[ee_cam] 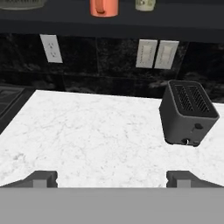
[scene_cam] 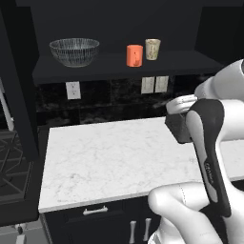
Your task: Gather all objects into one cabinet and sort the glasses and bowls to opposite sides.
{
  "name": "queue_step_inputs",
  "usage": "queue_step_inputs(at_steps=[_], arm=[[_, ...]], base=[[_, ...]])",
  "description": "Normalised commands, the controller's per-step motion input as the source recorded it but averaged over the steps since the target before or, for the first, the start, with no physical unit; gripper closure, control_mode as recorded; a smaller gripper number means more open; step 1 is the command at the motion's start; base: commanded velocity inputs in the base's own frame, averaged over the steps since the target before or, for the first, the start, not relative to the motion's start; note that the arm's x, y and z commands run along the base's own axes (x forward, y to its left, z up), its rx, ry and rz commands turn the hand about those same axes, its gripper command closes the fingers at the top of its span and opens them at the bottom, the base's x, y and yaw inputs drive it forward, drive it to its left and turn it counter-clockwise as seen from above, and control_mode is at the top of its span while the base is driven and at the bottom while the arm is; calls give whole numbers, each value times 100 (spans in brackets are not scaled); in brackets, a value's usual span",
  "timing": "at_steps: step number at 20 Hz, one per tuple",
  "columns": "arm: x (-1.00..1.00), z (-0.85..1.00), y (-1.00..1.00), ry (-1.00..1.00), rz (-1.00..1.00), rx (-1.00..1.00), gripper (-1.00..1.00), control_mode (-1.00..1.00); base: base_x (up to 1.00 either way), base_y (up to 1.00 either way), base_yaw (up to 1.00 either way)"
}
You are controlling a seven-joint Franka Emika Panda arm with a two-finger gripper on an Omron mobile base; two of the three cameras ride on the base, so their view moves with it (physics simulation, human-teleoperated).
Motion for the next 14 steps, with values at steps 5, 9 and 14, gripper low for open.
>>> queue_step_inputs(at_steps=[5, 9, 14], arm=[[0, 0, 0, 0, 0, 0, -100, 100], [0, 0, 0, 0, 0, 0, -100, 100], [0, 0, 0, 0, 0, 0, -100, 100]], base=[[-34, 4, -1], [-100, 1, -13], [-90, 17, -24]])
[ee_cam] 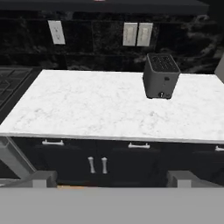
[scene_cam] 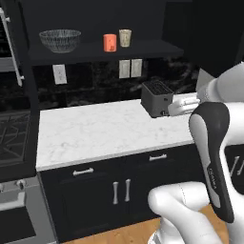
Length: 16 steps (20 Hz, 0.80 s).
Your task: Gather all objects into one cabinet and sort the glasses and bowls to opposite sides.
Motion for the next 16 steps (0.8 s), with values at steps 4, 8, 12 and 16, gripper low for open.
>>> queue_step_inputs(at_steps=[4, 8, 12, 16], arm=[[0, 0, 0, 0, 0, 0, -100, 100], [0, 0, 0, 0, 0, 0, -100, 100], [0, 0, 0, 0, 0, 0, -100, 100], [0, 0, 0, 0, 0, 0, -100, 100]], base=[[-57, 3, -53], [-51, -1, -68], [-55, -23, -72], [-46, -31, -71]])
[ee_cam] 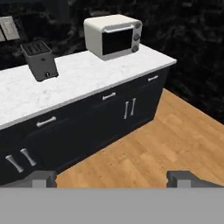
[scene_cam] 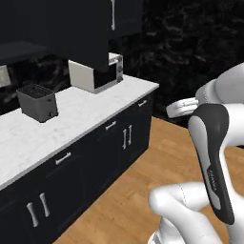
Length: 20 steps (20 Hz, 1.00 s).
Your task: Gather all objects into one cabinet and sort the glasses and bowls to opposite sides.
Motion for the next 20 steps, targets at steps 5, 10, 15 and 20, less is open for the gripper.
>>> queue_step_inputs(at_steps=[5, 10, 15, 20], arm=[[0, 0, 0, 0, 0, 0, -100, 100], [0, 0, 0, 0, 0, 0, -100, 100], [0, 0, 0, 0, 0, 0, -100, 100], [0, 0, 0, 0, 0, 0, -100, 100]], base=[[-41, -36, -71], [-29, -29, -73], [-30, -44, -67], [-34, -45, -62]])
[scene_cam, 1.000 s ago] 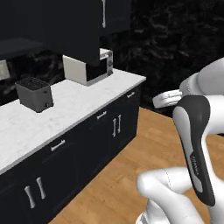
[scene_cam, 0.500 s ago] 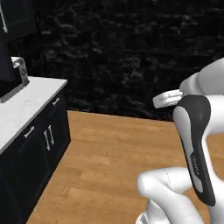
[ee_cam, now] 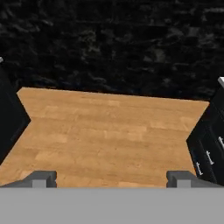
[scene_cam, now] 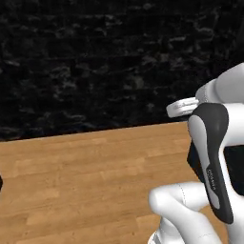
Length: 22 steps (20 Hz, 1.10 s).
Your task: Gather all objects into one cabinet and sort the glasses and bowls to opposite sides.
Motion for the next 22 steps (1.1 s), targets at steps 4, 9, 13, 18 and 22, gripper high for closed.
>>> queue_step_inputs(at_steps=[4, 9, 13, 18, 22], arm=[[0, 0, 0, 0, 0, 0, -100, 100], [0, 0, 0, 0, 0, 0, -100, 100], [0, 0, 0, 0, 0, 0, -100, 100], [0, 0, 0, 0, 0, 0, -100, 100], [0, 0, 0, 0, 0, 0, -100, 100]], base=[[-23, -35, -60], [-22, -38, -60], [-22, -31, -61], [-22, -39, -64], [-29, -39, -62]])
